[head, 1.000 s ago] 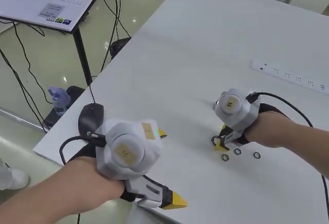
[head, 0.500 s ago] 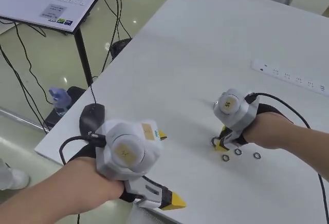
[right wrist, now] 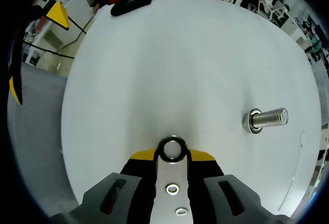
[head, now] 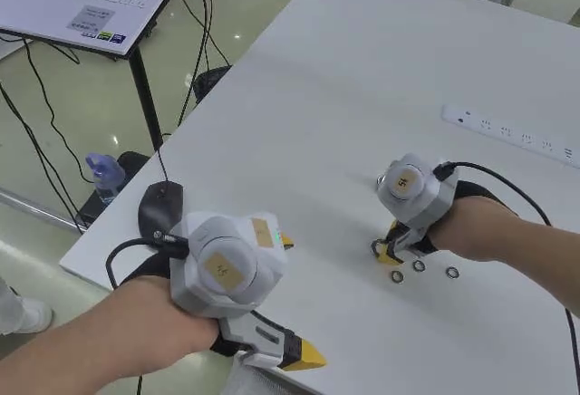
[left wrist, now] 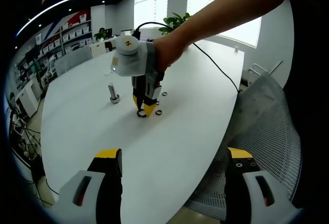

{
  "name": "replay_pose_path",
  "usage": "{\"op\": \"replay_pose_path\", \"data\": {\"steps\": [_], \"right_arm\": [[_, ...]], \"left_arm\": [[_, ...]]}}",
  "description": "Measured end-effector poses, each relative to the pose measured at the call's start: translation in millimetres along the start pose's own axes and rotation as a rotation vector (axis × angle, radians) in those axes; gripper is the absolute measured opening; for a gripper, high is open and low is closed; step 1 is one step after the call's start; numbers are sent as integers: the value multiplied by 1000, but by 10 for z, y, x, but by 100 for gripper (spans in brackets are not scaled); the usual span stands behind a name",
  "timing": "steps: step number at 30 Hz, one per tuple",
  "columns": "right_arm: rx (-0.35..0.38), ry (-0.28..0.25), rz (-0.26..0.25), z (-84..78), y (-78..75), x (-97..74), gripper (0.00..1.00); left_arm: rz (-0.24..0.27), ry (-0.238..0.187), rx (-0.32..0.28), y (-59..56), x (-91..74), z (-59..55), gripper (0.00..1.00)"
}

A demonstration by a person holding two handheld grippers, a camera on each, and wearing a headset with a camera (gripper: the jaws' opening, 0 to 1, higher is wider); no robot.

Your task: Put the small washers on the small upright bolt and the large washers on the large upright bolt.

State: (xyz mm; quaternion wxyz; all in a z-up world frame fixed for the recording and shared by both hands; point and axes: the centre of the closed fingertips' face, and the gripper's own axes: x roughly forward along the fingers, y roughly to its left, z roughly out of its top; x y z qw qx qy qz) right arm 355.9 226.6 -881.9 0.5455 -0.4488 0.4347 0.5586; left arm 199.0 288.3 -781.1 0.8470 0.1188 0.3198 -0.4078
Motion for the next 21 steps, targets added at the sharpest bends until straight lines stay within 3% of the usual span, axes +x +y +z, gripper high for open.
{"op": "replay_pose_path", "data": {"steps": [13,21], "right_arm": [[6,-9,4,-12,-18,-30,22],[0,3,10,-17,-80,-207,22]], "left_arm": [[-8,9,1,7,10,-3,81],[-12,3,8,4,24,30,81]]}}
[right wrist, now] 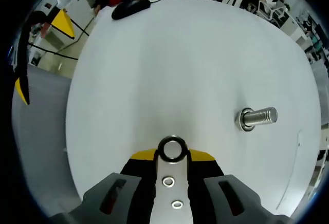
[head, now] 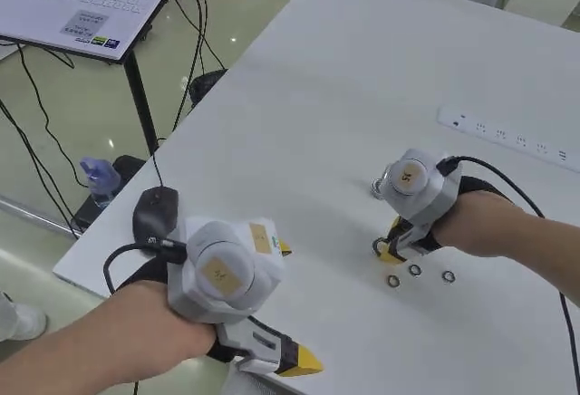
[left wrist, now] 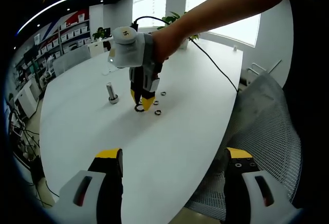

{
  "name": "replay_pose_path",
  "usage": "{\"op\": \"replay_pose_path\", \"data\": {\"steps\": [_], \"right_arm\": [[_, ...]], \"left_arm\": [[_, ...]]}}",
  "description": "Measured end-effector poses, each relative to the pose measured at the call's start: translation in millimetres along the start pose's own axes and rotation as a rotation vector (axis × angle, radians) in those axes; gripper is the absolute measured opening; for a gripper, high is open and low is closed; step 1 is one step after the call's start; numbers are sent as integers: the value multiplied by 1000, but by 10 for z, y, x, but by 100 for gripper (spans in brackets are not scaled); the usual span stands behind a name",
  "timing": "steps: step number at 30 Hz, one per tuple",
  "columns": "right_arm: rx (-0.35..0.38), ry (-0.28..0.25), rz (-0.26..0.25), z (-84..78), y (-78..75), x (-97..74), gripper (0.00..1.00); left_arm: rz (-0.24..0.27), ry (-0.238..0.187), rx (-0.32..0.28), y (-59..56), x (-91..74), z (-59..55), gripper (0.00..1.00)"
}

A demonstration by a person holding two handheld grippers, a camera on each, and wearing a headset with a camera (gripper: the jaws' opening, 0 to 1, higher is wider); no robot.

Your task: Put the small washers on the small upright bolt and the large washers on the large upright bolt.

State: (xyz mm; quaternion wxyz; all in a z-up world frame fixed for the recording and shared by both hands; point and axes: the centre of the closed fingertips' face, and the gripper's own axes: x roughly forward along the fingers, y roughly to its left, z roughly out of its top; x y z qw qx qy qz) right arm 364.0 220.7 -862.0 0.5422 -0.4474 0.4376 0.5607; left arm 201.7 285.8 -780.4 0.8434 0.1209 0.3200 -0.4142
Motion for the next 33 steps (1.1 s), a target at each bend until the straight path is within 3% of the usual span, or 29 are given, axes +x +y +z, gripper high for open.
{"op": "replay_pose_path", "data": {"steps": [17,33], "right_arm": [[39,-3,-24,-49,-286,-494,22],[27,2,-70,125,-589,-775,22]], "left_arm": [[-9,-1,16,73,45,60,81],[-4,-2,6,103,60,29,81]]}}
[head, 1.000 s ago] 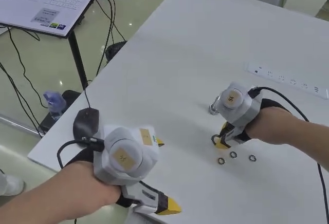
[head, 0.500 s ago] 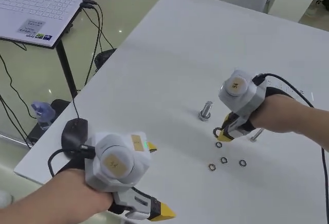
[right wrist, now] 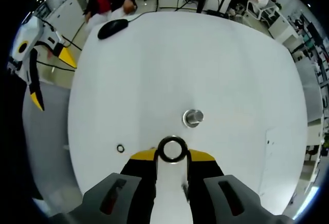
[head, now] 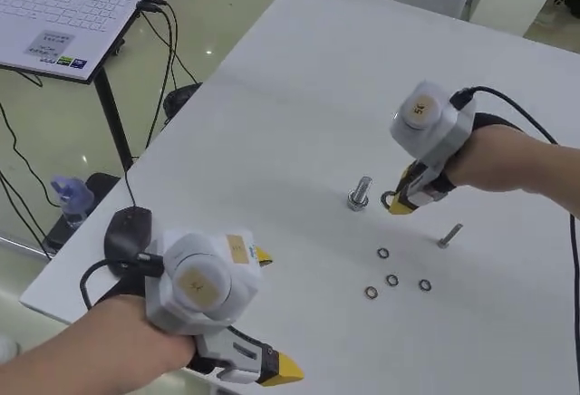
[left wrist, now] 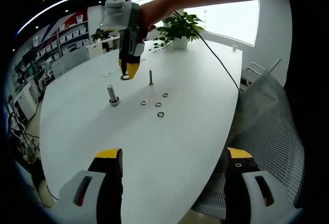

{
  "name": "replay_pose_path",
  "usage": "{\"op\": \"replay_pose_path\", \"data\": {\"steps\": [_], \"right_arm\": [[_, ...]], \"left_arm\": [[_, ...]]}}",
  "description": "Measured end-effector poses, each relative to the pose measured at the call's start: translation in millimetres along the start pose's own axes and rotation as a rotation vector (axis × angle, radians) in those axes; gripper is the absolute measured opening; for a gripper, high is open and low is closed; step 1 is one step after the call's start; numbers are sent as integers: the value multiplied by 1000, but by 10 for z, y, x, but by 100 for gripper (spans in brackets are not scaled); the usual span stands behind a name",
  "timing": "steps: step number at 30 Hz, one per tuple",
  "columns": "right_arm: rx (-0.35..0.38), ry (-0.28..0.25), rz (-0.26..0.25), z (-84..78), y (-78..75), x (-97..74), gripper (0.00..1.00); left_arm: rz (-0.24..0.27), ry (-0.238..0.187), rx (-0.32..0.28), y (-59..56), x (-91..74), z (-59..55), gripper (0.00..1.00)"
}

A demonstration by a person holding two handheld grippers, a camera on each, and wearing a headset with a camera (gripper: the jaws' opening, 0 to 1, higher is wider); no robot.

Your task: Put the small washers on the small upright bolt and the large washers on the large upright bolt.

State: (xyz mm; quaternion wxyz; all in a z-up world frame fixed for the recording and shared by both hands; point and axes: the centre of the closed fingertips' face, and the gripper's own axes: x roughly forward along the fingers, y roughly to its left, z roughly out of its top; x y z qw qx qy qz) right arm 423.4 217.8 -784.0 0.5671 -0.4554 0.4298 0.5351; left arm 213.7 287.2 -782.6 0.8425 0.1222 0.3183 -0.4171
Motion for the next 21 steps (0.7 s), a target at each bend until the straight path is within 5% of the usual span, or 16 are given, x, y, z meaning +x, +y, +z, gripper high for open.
{"op": "replay_pose_path", "data": {"steps": [21], "right_arm": [[-6,-34,-11,300,-319,149,22]], "left_arm": [[9,-56,-22,80,119,96,92]]}}
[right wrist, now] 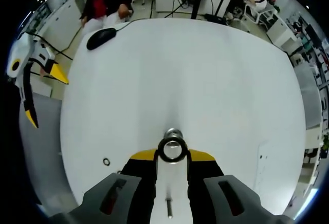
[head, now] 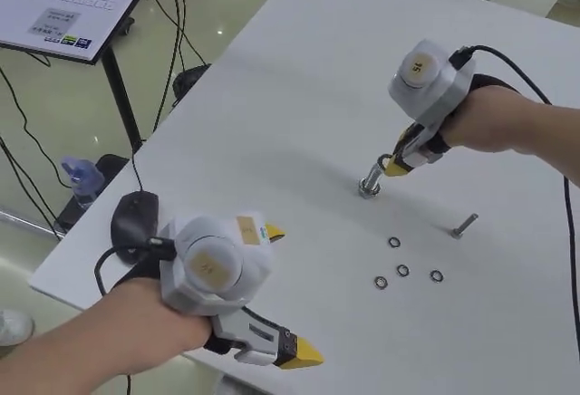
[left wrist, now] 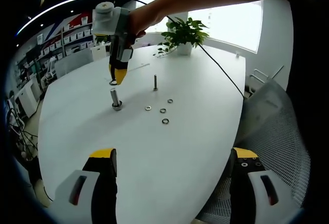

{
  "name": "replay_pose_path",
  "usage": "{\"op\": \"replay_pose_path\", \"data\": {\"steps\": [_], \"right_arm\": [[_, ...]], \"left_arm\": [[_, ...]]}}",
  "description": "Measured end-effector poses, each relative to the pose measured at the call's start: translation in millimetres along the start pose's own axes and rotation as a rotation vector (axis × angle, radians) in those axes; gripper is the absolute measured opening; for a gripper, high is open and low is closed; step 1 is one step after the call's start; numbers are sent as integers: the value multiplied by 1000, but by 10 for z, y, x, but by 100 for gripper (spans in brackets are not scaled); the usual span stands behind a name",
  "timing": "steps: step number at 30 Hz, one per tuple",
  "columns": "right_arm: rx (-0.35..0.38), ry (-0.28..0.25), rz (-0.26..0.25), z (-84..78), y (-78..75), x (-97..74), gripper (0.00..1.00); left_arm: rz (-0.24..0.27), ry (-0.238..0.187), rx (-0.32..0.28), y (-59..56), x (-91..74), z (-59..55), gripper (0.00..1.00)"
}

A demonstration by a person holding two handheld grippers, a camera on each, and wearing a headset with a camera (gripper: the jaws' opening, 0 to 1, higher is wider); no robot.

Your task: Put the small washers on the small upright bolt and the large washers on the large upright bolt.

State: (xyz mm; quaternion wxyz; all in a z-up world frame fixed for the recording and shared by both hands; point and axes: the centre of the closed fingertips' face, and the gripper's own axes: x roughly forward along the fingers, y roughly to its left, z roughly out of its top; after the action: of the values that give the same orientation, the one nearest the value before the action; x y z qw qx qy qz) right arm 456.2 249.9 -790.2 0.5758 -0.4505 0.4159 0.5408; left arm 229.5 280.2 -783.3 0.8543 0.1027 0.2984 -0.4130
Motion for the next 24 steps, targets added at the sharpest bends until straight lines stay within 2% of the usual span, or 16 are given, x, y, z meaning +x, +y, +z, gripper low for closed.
{"op": "replay_pose_path", "data": {"steps": [9,24], "right_arm": [[-13,20,7,4,-94,190,22],[-14,51,18,-35,-161,354,22]], "left_arm": [[0,-24,-16,-12,10,36,99],[-10,-17,-24,-48,1,9,96]]}}
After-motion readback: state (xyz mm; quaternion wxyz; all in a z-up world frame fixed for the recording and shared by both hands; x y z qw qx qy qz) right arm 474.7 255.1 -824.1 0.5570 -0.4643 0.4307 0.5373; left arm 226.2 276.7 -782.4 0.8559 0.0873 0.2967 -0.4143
